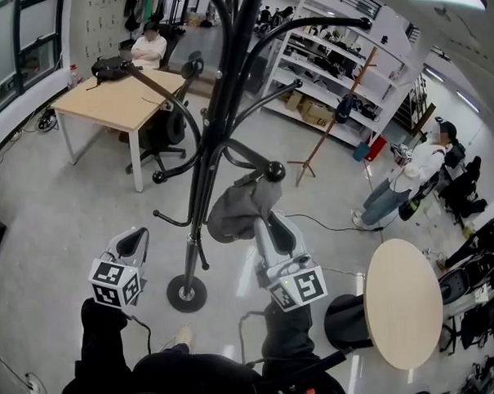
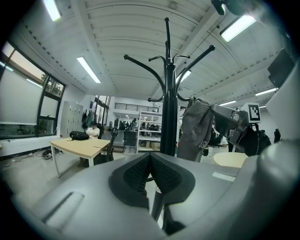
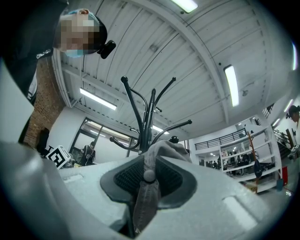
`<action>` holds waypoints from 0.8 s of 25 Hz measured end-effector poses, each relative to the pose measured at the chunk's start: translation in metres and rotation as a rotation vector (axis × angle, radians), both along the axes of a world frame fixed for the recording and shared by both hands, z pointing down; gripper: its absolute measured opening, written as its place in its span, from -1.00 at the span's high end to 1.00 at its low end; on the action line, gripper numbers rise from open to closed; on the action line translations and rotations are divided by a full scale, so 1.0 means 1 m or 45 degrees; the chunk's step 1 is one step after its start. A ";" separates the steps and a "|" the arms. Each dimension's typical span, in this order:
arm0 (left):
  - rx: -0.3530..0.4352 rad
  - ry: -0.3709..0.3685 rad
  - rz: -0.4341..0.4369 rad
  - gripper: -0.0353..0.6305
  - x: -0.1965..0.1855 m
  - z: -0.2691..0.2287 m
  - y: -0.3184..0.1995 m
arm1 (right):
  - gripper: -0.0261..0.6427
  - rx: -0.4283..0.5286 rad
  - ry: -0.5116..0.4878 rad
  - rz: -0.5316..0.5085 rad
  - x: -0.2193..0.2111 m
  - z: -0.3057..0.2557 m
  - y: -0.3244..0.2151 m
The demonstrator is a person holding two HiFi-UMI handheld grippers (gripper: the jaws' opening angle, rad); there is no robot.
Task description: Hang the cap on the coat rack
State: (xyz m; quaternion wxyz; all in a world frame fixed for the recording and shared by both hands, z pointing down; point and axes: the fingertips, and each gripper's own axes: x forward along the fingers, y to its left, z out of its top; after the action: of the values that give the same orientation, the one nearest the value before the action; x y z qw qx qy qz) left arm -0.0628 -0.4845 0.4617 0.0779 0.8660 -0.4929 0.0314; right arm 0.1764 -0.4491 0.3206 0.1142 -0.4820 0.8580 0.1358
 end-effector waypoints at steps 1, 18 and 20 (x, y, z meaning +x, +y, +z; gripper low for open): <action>-0.001 0.000 -0.002 0.89 -0.001 0.001 -0.001 | 0.68 -0.003 0.002 0.000 -0.001 0.001 -0.002; -0.007 -0.013 -0.016 0.89 -0.015 0.006 -0.017 | 0.68 -0.049 -0.002 0.011 -0.009 0.022 -0.027; -0.011 -0.018 -0.019 0.89 -0.017 0.008 -0.019 | 0.68 -0.056 -0.008 0.007 -0.011 0.024 -0.029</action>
State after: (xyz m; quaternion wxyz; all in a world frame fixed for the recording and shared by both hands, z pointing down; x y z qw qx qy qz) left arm -0.0802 -0.5032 0.4694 0.0786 0.8617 -0.4997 0.0390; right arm 0.1652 -0.4784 0.3442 0.1059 -0.4873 0.8590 0.1158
